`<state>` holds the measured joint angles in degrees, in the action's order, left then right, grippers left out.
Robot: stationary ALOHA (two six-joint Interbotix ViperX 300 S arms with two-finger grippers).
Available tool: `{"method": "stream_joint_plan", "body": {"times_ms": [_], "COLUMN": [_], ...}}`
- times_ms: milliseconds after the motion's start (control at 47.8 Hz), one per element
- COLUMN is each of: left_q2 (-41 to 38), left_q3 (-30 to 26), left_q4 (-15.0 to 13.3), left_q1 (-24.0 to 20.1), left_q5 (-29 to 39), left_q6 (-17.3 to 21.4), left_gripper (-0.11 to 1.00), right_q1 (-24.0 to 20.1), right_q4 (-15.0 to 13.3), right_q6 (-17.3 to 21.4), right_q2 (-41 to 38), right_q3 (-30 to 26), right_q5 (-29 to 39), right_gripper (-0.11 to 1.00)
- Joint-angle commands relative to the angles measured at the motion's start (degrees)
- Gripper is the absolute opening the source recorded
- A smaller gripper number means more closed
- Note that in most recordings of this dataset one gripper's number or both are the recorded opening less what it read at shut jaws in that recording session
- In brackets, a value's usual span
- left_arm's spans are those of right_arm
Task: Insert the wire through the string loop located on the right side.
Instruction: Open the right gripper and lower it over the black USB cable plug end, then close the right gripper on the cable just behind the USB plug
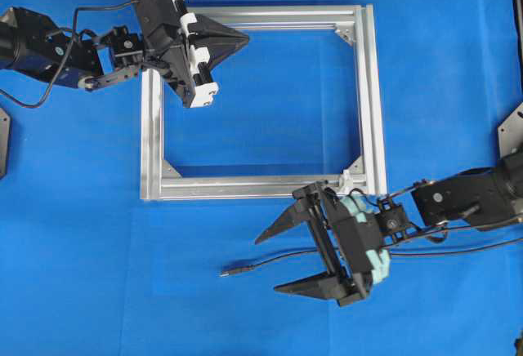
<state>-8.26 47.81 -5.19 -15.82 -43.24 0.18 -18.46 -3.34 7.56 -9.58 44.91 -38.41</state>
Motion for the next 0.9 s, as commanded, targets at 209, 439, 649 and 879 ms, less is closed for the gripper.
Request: {"method": "stream_joint_plan", "body": {"times_ms": [209, 439, 649, 879], "left_q2": [1.7, 1.7, 1.7, 1.8], "left_q3": [-0.6, -0.4, -0.4, -0.4], "left_q4": [0.1, 0.2, 0.2, 0.2], "left_q1": [0.1, 0.1, 0.1, 0.1], "left_q5": [-0.2, 0.4, 0.9, 0.9], "left_q6": [0.0, 0.0, 0.0, 0.0], "left_gripper": [0.00, 0.00, 0.00, 0.00], "right_q1": [-1.9, -2.1, -2.1, -2.3], "right_q4": [4.3, 6.9, 7.6, 7.6], "right_q6": [0.1, 0.1, 0.1, 0.1], "right_q2": [-5.7, -9.8, -10.1, -10.1], "right_q3": [-3.0, -4.1, -4.1, -4.1], "right_q5": [0.0, -0.2, 0.1, 0.4], "right_gripper": [0.83, 0.83, 0.82, 0.62]}}
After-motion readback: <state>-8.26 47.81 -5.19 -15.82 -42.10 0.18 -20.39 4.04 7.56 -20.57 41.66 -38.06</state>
